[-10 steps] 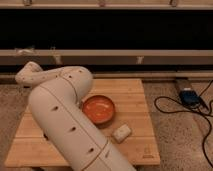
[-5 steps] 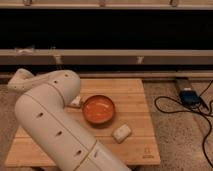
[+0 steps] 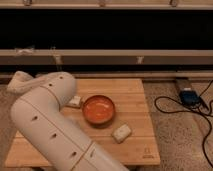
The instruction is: Stand the bottle upright
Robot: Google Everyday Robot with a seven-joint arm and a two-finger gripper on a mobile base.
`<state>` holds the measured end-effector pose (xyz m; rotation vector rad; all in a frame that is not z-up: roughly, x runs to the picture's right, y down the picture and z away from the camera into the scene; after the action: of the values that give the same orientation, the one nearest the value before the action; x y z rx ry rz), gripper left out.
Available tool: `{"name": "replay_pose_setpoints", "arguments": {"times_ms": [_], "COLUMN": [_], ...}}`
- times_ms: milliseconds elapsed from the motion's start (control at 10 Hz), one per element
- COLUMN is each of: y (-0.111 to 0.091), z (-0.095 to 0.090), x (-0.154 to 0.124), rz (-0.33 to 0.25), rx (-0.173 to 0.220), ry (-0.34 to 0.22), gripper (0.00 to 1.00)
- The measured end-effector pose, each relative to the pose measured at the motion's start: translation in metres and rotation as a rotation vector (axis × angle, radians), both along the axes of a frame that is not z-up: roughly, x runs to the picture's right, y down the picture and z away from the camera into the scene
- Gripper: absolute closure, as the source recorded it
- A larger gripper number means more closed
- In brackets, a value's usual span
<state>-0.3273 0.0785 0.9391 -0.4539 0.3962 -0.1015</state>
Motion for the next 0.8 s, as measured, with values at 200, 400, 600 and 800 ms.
{"name": "replay_pose_setpoints", "arguments": {"times_ms": [200, 400, 600, 800], "y": [-0.0043, -0.0056, -0.0058, -0.0067], "z": [-0.0020, -0.0030, -0.0040, -0.0060], "x": [0.0025, 0.0039, 0.0044, 0.0061], "rz": [0.005, 0.007, 0.007, 0.013], "rx": [0.012, 0.016, 0.016, 0.015], "ry": [0.003, 0.003, 0.002, 0.001], "gripper": [0.47, 0.70, 0.87, 1.00]}}
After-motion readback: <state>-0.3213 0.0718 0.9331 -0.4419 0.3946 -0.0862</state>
